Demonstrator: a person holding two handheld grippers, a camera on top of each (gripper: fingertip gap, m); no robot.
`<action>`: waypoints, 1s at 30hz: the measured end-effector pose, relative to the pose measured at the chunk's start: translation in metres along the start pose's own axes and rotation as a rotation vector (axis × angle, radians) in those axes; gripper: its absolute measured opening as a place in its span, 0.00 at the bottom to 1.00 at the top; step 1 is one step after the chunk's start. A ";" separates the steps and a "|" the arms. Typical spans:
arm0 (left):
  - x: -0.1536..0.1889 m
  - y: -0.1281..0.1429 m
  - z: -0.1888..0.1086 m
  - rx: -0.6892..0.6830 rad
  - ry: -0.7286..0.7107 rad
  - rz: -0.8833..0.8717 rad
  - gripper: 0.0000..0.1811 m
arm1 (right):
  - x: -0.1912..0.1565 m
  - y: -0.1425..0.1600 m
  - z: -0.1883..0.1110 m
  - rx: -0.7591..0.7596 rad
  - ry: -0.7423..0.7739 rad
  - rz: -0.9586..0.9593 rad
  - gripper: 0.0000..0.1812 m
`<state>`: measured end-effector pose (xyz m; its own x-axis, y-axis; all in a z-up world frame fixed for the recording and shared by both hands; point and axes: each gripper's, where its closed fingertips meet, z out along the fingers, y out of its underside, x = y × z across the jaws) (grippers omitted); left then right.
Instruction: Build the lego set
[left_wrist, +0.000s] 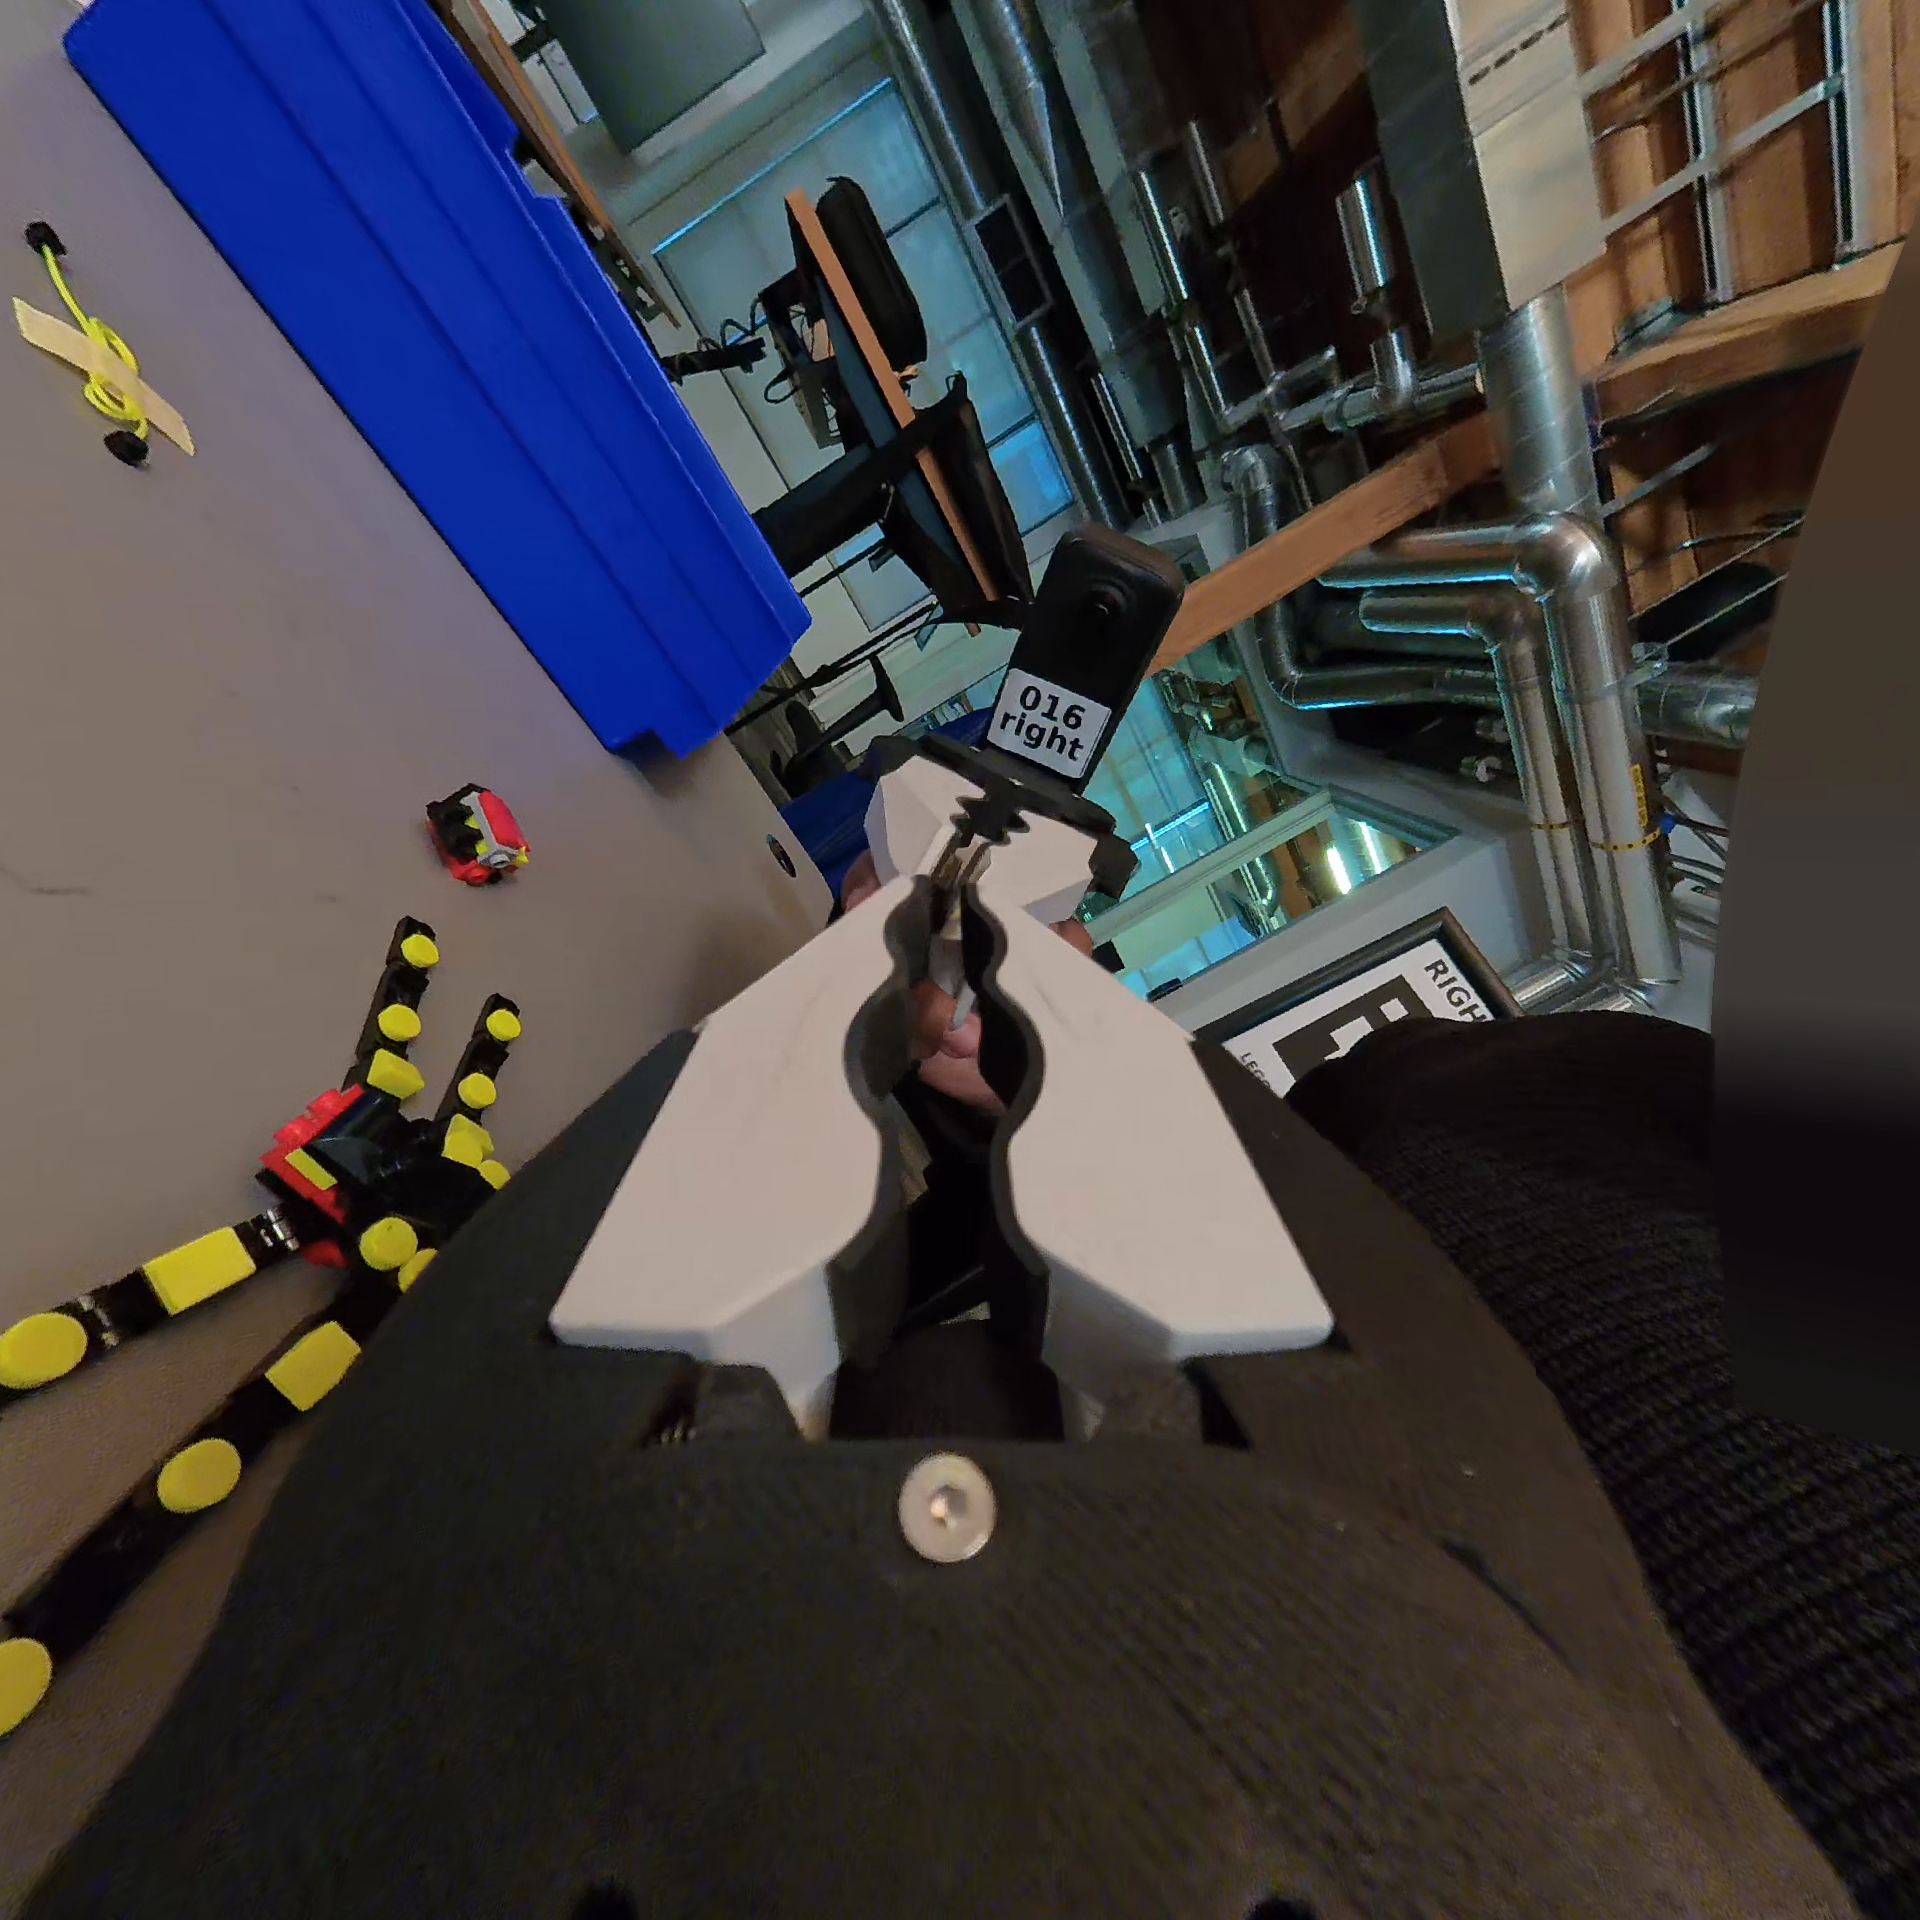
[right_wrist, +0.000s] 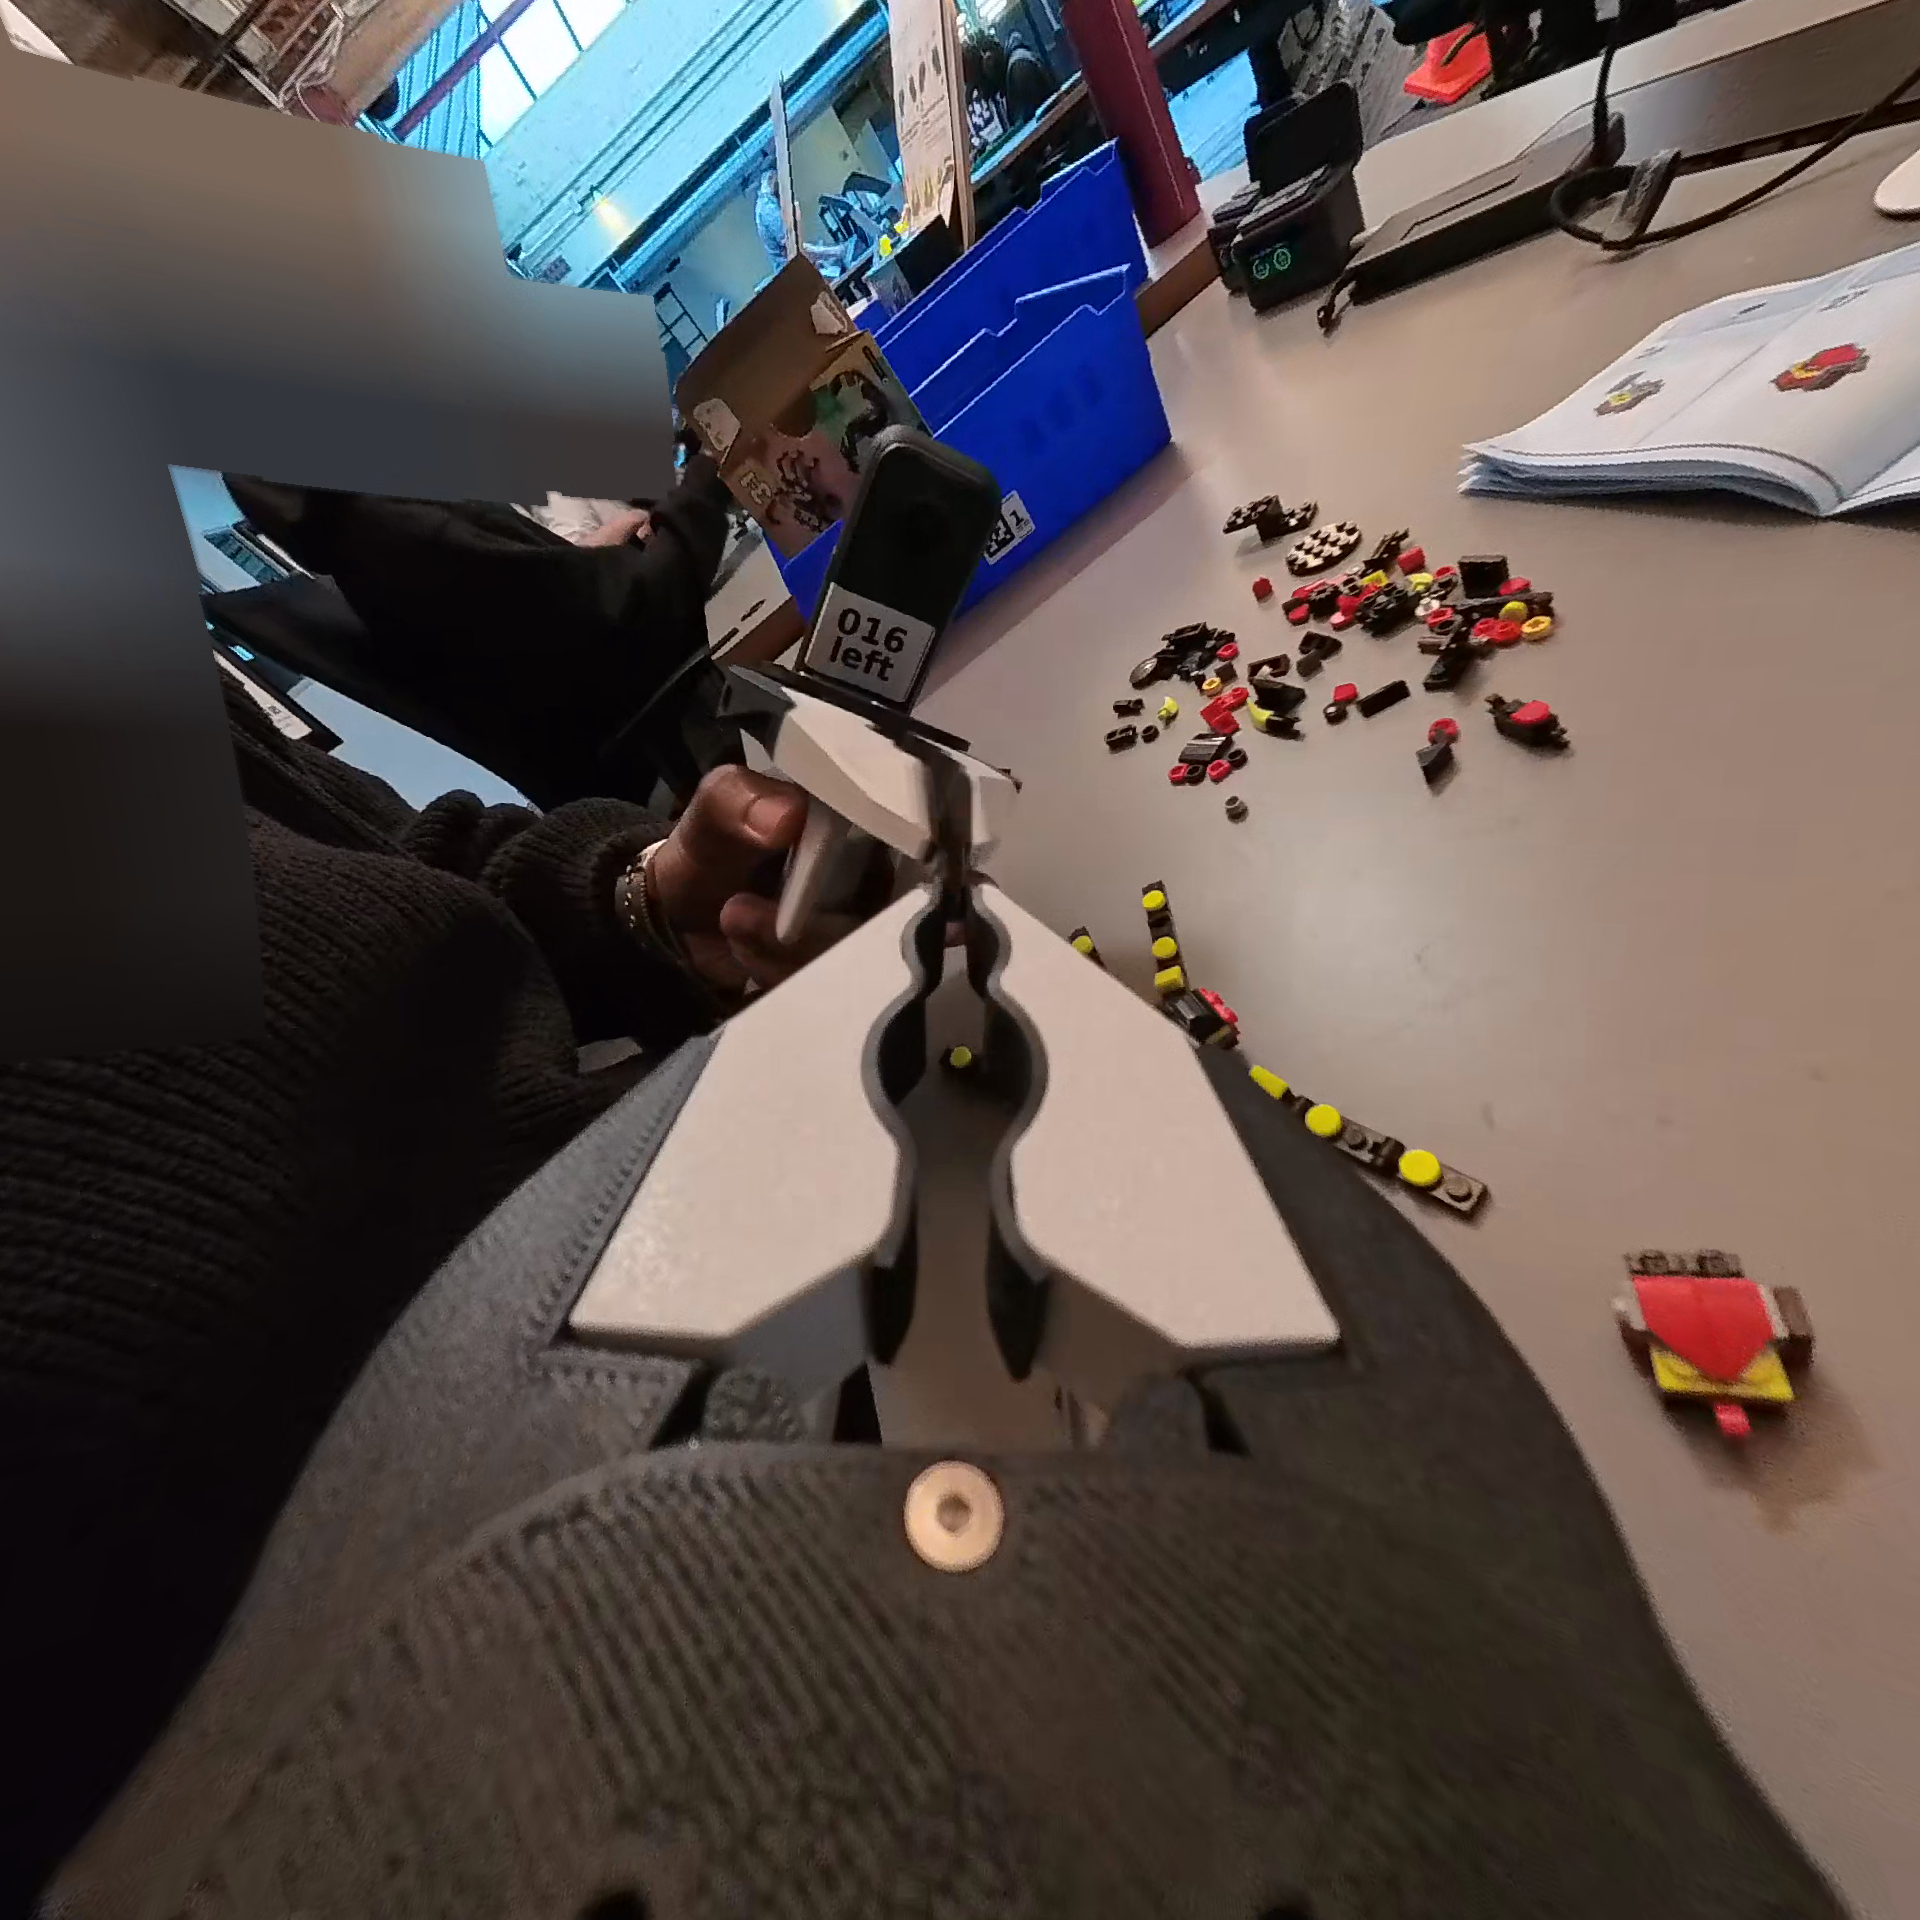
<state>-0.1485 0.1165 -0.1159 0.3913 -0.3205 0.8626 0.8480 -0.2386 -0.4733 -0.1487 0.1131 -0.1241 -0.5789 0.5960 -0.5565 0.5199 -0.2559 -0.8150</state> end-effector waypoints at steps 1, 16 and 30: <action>0.000 0.000 0.000 -0.003 0.003 0.001 0.01 | 0.000 0.001 0.000 -0.004 0.000 0.000 0.00; -0.010 -0.001 -0.003 -0.003 -0.061 0.009 0.00 | 0.006 0.006 0.004 -0.031 0.065 -0.054 0.02; -0.040 -0.010 -0.014 0.107 -0.222 -0.060 0.00 | 0.031 0.001 0.006 -0.252 0.700 -0.840 0.09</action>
<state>-0.1772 0.1190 -0.1478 0.3985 -0.0967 0.9121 0.9002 -0.1492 -0.4091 -0.1701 0.1264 -0.1428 -0.3662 0.8238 0.4328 0.2884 0.5427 -0.7889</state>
